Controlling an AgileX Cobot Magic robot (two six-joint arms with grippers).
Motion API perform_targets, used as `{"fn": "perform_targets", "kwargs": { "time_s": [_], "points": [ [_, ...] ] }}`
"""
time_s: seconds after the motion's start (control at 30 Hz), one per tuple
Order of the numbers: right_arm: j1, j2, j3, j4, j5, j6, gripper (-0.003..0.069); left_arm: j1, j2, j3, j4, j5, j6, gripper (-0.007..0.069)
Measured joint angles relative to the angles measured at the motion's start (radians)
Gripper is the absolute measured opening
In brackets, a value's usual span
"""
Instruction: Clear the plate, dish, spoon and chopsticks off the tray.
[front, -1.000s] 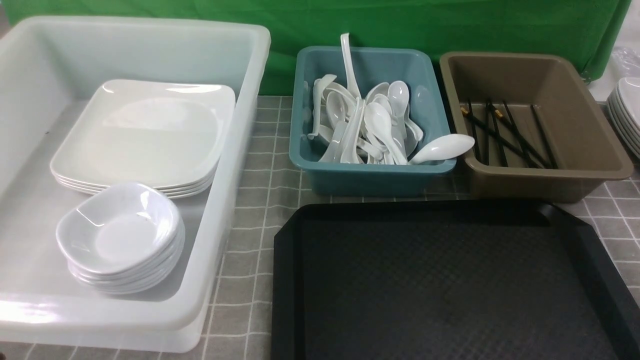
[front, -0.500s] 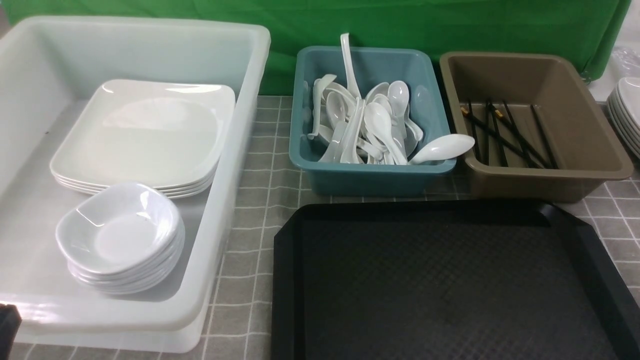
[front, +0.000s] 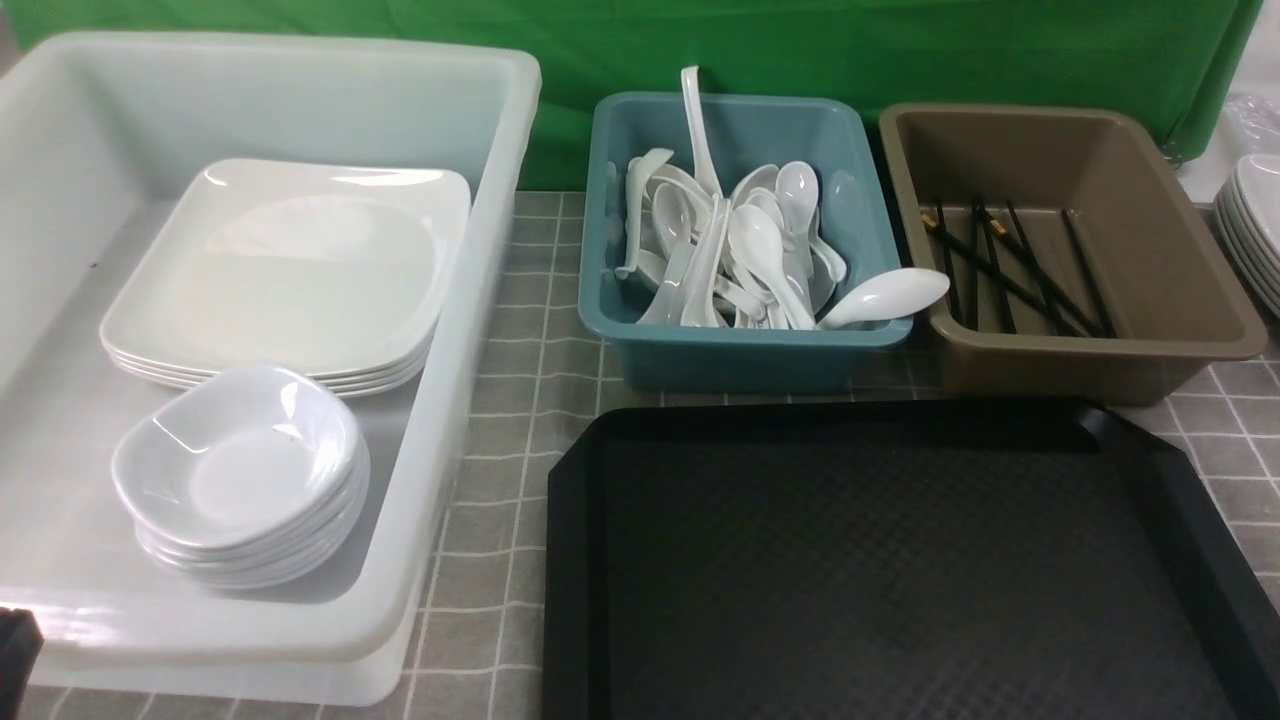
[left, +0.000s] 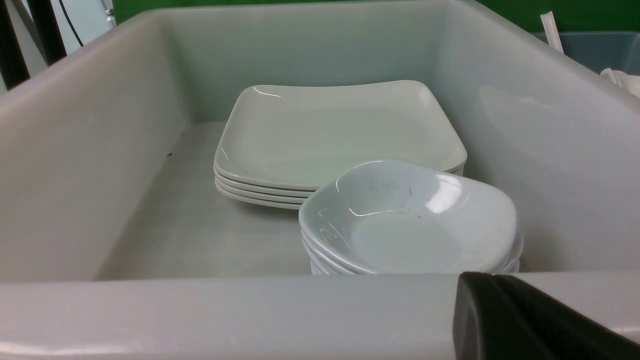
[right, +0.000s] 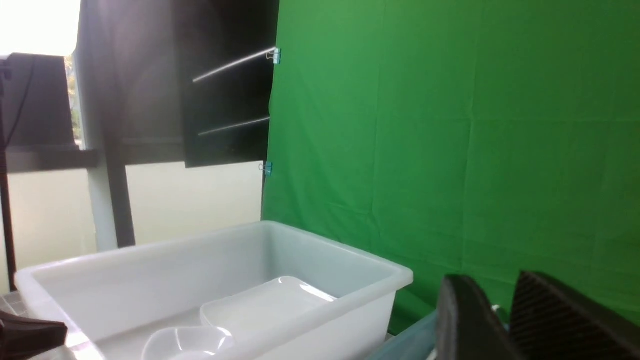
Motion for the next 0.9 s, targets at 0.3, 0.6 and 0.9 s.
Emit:
{"fn": "perform_targets", "kwargs": {
  "time_s": [0.3,0.6,0.9],
  "points": [
    [0.0,0.0,0.0,0.002,0.0,0.041,0.0204,0.0,0.0,0.0,0.0,0.0,0.0,0.0002],
    [0.0,0.013,0.0,0.182,-0.003,-0.147,0.0217,0.0,0.0,0.0,0.0,0.0,0.0,0.0002],
    [-0.001,0.038,0.006,0.399,-0.004,-0.379,0.0233,0.0,0.0,0.0,0.0,0.0,0.0,0.0002]
  ]
}}
